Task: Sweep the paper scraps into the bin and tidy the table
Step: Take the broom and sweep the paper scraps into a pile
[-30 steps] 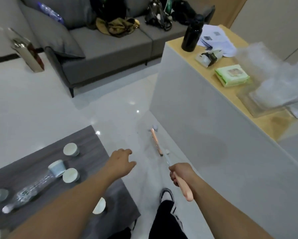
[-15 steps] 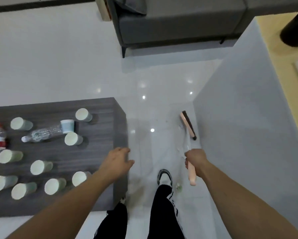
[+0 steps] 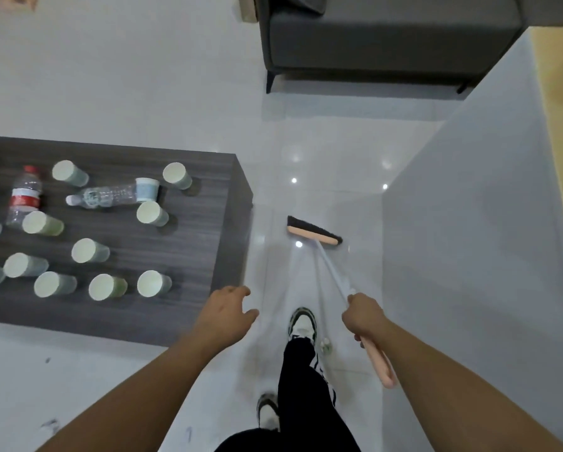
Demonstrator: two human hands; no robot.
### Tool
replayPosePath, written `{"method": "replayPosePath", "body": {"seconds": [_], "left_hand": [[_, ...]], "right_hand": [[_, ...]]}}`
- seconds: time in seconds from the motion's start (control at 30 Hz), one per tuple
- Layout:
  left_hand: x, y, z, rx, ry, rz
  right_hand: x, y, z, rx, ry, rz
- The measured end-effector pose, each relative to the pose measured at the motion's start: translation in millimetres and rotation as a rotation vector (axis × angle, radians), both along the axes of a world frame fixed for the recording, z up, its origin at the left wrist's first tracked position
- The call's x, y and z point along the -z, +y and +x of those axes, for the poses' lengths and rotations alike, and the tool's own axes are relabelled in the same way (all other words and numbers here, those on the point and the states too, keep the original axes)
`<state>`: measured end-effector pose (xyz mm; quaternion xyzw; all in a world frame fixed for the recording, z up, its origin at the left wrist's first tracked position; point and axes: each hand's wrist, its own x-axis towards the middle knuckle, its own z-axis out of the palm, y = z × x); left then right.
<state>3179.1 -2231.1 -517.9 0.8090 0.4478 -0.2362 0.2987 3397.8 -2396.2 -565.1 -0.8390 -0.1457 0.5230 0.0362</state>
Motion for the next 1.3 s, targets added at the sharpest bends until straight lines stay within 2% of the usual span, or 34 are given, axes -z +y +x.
{"method": "replayPosePath", "body": {"seconds": [0.2, 0.33, 0.5, 0.73, 0.93, 1.1, 1.3], "left_hand": [[-3.6, -56.8, -51.0, -0.051, -0.071, 0.052], [-4.3, -118.7, -93.3, -0.07, -0.106, 0.048], [-0.8, -200.6, -149.8, -0.112, -0.069, -0.019], [2.4, -275.7, -207.8, -0.235, -0.062, -0.041], [-7.9, -333.4, -257.8, -0.443, -0.074, 0.015], [-18.9, -405.1, -301.3, -0.595, -0.094, 0.056], [-26.1, -471.1, -366.9, -0.731, -0.058, 0.086]], "right_hand": [[-3.9, -96.2, -48.3, 0.024, -0.032, -0.073], [-4.5, -169.3, -84.8, 0.201, 0.036, -0.055], [-19.4, -236.0, -156.4, 0.275, 0.142, -0.061], [-36.1, -274.8, -221.5, 0.319, 0.291, -0.021], [-38.2, -309.6, -236.2, 0.285, 0.229, 0.058], [-25.5, -340.7, -255.3, 0.392, 0.205, 0.114], [-21.1, -344.9, -327.2, 0.403, 0.311, 0.102]]}}
